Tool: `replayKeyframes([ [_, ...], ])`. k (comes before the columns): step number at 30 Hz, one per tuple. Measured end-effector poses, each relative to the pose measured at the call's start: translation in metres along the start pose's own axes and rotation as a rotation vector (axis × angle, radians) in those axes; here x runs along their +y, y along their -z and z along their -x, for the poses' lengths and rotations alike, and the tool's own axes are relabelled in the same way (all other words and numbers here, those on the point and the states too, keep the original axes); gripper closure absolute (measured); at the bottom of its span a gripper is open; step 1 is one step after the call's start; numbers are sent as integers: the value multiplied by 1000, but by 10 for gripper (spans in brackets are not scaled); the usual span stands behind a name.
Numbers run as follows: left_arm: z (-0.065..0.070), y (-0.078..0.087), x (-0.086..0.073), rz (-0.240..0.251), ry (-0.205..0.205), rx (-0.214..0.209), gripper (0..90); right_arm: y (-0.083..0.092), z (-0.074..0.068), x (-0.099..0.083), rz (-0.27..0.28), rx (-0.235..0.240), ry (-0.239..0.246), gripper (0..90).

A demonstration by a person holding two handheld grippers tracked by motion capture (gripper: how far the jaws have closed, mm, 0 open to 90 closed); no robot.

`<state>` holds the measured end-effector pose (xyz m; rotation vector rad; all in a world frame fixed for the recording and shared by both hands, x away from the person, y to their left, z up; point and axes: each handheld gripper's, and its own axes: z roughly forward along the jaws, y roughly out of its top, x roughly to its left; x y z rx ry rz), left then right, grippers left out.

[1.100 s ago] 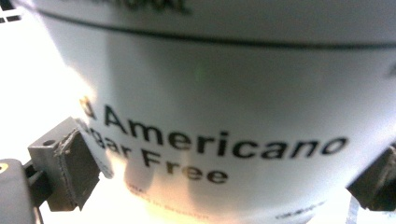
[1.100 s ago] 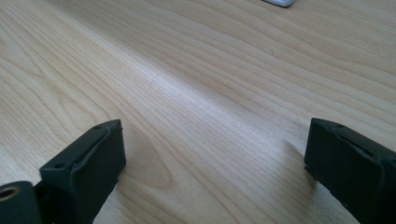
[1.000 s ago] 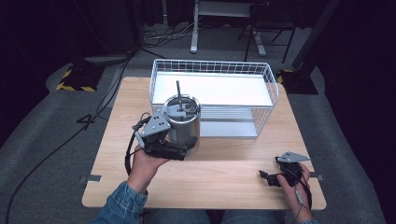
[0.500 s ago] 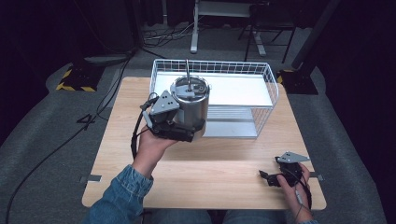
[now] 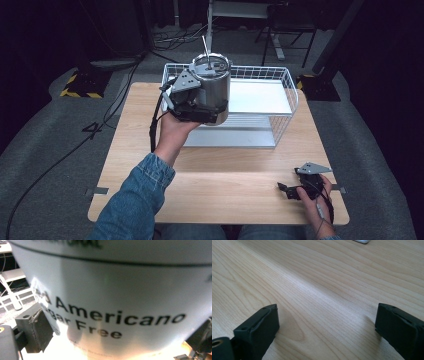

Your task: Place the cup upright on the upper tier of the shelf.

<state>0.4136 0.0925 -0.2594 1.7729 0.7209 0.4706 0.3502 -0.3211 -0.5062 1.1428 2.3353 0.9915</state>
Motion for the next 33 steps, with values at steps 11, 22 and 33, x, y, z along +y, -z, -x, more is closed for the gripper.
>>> replayKeyframes([
  [11, -2, -27, 13, -4, 13, 46, 37, 0, 0, 0, 0, 1, 0, 55],
  [22, -12, -50, 19, -17, 42, 92, 37, 0, 0, 0, 0, 1, 0, 55],
  [33, -18, -74, 20, -19, 75, 132, 37, 0, 0, 0, -1, 2, 0, 54],
])
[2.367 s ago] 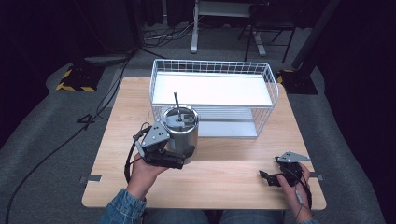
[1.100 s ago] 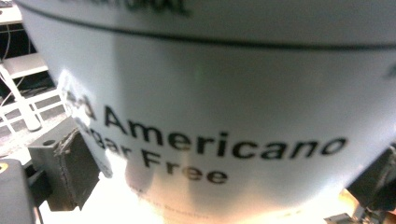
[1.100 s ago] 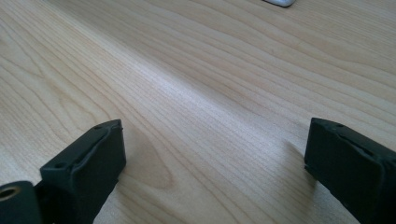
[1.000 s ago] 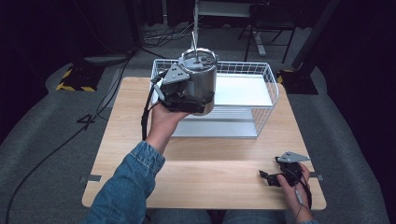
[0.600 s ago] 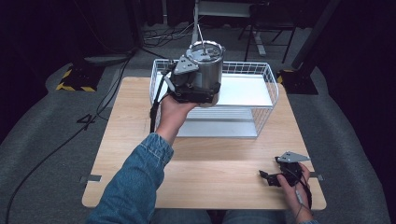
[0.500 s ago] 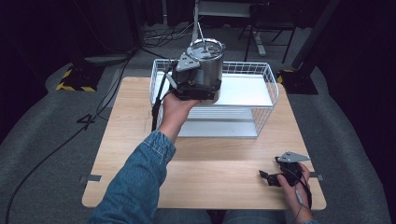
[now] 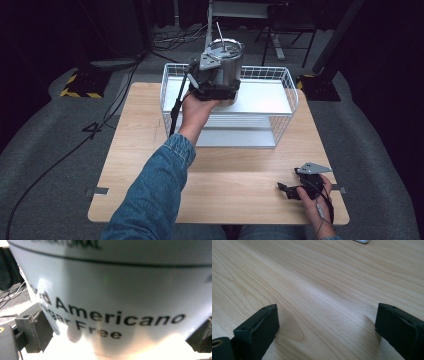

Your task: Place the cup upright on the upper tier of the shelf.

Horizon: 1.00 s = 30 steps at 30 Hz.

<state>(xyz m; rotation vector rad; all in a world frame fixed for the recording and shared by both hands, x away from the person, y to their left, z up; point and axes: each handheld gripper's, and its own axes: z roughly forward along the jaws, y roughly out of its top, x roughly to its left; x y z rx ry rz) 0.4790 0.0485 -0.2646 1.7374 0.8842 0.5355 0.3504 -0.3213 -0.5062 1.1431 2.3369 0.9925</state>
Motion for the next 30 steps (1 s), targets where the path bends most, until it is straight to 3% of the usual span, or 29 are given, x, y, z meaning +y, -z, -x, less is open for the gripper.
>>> replayKeyframes([
  [2, 0, -6, 0, -1, 13, 2, 37, 0, 0, 0, 1, 1, -3, 55],
  [11, 6, -27, -2, -25, 1, 40, 37, 0, 0, 0, 1, 7, -3, 54],
  [18, 6, -34, -3, -43, -5, 55, 37, 0, 0, 0, 1, 8, 0, 53],
  [30, 2, -41, -6, -57, 27, 79, 37, -1, 0, 1, 1, 11, 0, 52],
])
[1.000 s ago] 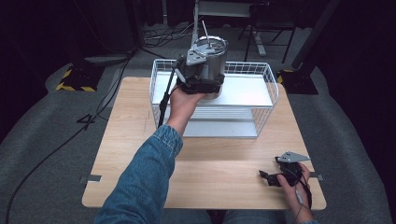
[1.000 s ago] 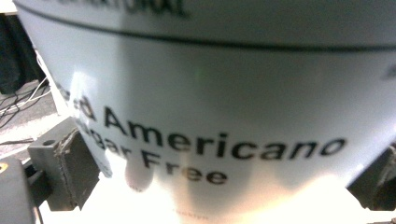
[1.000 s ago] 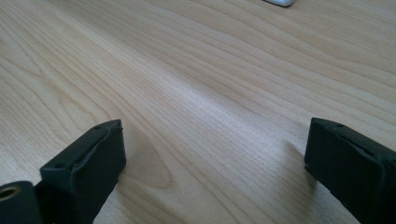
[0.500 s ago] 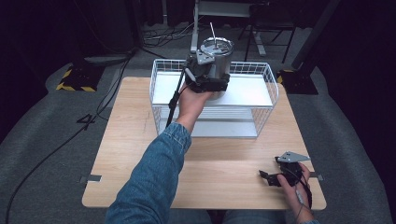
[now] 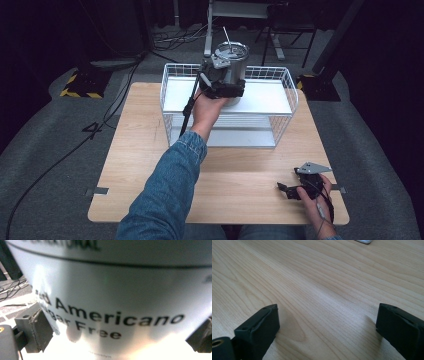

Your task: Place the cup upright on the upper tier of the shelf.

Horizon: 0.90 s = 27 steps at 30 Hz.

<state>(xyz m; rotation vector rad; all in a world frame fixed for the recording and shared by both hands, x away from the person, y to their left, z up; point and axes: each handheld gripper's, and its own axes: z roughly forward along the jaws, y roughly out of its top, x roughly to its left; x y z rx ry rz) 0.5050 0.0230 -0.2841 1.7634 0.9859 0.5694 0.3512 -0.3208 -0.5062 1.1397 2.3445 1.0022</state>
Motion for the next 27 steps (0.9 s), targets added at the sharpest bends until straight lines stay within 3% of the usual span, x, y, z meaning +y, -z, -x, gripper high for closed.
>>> replayKeyframes([
  [9, 2, 1, -4, 12, -42, 9, 36, 0, 0, 0, -1, 2, 2, 52],
  [24, 2, 1, -6, 27, -30, 12, 33, 0, 0, 0, -1, 2, 1, 52],
  [26, 1, 1, -6, 28, -27, 4, 25, 0, 0, 0, -1, 2, 1, 52],
  [27, -1, 2, -7, 33, -8, -23, 5, 0, 0, 0, -1, 2, 1, 52],
])
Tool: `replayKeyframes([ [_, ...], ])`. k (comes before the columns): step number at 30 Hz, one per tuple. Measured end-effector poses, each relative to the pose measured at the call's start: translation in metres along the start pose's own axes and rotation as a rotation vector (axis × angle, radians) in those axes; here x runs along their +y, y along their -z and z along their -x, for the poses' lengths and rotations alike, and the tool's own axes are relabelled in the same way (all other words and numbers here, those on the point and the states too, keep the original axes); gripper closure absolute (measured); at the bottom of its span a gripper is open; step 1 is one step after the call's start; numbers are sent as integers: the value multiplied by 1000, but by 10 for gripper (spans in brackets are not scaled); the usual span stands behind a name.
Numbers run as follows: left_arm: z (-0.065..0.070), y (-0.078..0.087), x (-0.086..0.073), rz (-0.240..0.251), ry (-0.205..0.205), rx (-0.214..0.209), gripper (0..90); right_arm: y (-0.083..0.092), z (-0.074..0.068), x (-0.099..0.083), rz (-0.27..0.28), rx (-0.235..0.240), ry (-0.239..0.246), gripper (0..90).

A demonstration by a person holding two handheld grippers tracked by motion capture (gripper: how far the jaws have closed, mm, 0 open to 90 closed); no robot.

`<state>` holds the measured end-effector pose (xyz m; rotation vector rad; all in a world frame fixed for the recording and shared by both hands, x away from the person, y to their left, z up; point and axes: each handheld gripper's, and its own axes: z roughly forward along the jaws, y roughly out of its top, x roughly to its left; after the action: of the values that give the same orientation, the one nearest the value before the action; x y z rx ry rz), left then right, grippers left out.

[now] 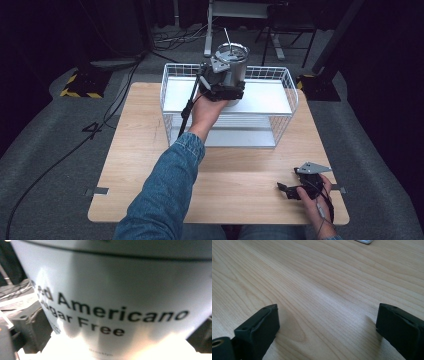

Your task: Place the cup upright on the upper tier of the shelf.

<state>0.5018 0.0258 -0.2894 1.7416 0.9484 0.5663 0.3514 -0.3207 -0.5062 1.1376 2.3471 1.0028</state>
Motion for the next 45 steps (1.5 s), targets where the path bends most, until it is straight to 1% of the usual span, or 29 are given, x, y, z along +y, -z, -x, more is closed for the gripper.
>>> replayKeyframes([
  [1, 0, 0, 0, 0, 0, 0, 0, 0, 0, 0, 0, 0, 0, 52],
  [2, -1, 1, 0, 4, 14, -12, 0, 0, 0, 0, 0, 1, 0, 52],
  [4, -3, 2, 0, 14, 22, -27, 0, 0, 0, 0, 0, 1, 1, 52],
  [8, -3, 8, -1, 34, 0, -28, 0, 0, 0, 0, 0, 1, 1, 52],
  [10, -2, 11, -1, 39, -5, -25, 0, 0, 0, 0, -1, 2, 0, 52],
  [14, -1, 20, -1, 46, -11, -33, 0, 0, 0, 0, 0, 3, 4, 52],
  [15, -1, 20, -1, 46, -11, -33, 0, 0, 0, 0, 0, 3, 4, 52],
  [18, -2, 31, -1, 66, -9, -41, 0, 0, 0, 0, 0, 6, 3, 51],
  [19, -3, 40, -1, 77, -8, -52, 0, 0, 0, 0, -1, 6, 3, 51],
  [20, -3, 40, -1, 77, -8, -52, 0, 0, 0, 0, -1, 6, 3, 51],
  [28, -2, 75, -4, 113, 4, -79, 0, -1, 1, 1, -4, 19, 18, 42],
  [33, -2, 97, -8, 121, 2, -89, 0, -2, 2, 2, -9, 22, 20, 29],
  [34, -2, 104, -10, 125, 3, -94, 0, -2, 3, 2, -9, 27, 25, 23],
  [35, -2, 104, -10, 125, 3, -94, 0, -2, 3, 2, -9, 27, 25, 23],
  [36, -2, 112, -13, 125, -1, -90, 0, -3, 3, 2, -10, 27, 27, 19],
  [37, -2, 112, -13, 125, -1, -90, 0, -3, 3, 2, -10, 27, 27, 19],
  [38, -3, 120, -16, 124, 0, -93, 0, -3, 3, 2, -11, 28, 27, 18],
  [39, -3, 120, -16, 124, 0, -93, 0, -3, 3, 2, -11, 28, 27, 18],
  [40, -3, 127, -18, 123, 1, -98, 0, -3, 3, 2, -11, 28, 28, 18],
  [41, -3, 127, -18, 123, 1, -98, 0, -3, 3, 2, -11, 28, 28, 18],
  [43, -2, 136, -23, 120, -3, -102, 0, -3, 3, 2, -12, 28, 30, 17],
  [45, 0, 142, -27, 114, -11, -111, 0, -3, 3, 2, -13, 28, 30, 17],
])
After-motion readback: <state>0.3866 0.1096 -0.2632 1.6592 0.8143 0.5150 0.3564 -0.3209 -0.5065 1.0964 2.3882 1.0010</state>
